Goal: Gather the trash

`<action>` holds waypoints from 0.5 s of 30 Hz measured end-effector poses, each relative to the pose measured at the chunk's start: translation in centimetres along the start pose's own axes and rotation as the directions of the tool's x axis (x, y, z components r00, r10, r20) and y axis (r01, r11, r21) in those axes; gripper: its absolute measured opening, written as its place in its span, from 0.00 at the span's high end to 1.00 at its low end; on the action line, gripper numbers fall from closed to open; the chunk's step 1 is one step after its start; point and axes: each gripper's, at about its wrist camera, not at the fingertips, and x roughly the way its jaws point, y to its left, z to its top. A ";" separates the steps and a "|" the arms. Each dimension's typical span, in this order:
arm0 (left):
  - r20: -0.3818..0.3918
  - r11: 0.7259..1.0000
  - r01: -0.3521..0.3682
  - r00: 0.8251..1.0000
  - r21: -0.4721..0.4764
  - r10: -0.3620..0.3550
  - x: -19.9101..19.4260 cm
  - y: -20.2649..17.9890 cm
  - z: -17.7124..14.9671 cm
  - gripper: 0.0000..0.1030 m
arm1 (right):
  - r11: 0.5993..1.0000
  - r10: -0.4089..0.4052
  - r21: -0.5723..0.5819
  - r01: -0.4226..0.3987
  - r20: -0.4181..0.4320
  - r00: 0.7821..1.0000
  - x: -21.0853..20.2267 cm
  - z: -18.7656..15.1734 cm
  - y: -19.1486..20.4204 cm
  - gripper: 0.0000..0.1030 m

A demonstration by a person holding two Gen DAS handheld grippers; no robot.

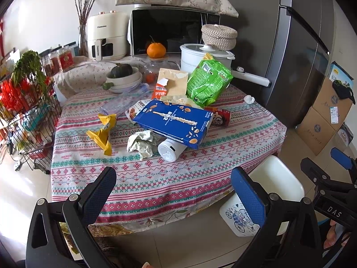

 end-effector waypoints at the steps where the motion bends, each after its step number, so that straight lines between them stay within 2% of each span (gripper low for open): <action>1: 0.000 1.000 0.000 1.000 -0.001 0.000 0.0 0.0 0.0 0.00 | 1.000 0.000 0.000 0.000 0.000 1.000 0.0 0.0 0.0 0.00; 15: 0.010 1.000 -0.010 1.000 0.001 0.010 -0.3 0.3 0.1 0.00 | 1.000 -0.009 -0.008 0.009 0.005 1.000 0.1 0.1 -0.1 0.00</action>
